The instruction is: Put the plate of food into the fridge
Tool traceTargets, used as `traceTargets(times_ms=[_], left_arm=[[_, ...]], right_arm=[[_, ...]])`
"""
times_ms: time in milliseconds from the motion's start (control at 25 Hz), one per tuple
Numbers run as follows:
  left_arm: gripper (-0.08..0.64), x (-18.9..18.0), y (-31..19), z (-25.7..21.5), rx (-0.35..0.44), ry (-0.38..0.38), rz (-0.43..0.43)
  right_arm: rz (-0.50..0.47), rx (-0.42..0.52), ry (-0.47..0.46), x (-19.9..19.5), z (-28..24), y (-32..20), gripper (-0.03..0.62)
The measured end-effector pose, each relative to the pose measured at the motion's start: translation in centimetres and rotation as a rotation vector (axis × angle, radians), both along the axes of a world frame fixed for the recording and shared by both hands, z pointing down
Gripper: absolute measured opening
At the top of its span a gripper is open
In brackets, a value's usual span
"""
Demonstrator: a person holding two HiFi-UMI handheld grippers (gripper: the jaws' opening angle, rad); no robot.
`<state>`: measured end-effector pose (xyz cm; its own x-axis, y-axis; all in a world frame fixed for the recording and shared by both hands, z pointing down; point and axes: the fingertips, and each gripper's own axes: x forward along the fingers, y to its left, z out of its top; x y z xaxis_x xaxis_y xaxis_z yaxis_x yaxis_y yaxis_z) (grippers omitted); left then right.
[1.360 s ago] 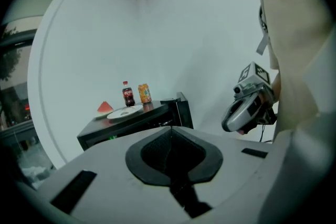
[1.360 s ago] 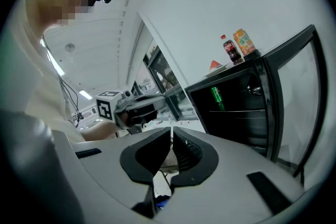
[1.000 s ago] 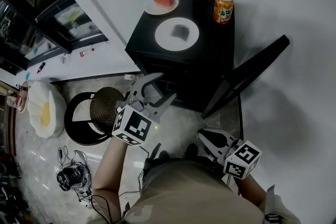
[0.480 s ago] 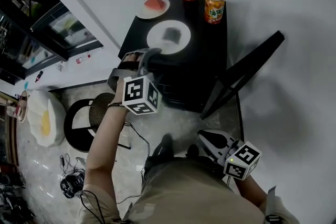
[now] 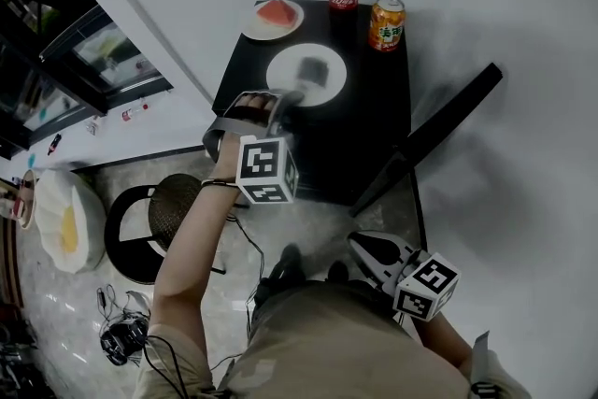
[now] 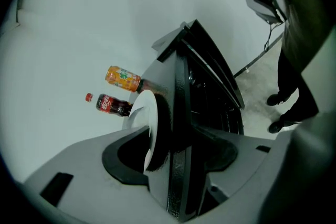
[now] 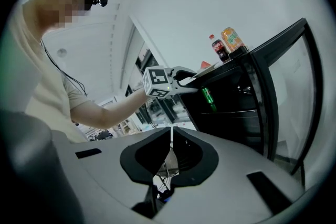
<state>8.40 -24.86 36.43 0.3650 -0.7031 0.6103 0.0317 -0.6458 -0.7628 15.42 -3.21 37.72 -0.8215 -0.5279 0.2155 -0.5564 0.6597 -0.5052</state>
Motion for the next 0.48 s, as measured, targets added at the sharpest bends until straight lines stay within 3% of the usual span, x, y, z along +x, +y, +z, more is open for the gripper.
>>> traceTargets(times_ms=[480], left_arm=[[0.247, -0.9, 2.0, -0.4, 0.009, 0.040, 0.046]], right_arm=[[-0.020, -0.011, 0.023, -3.0, 0.2, -0.9, 0.028]])
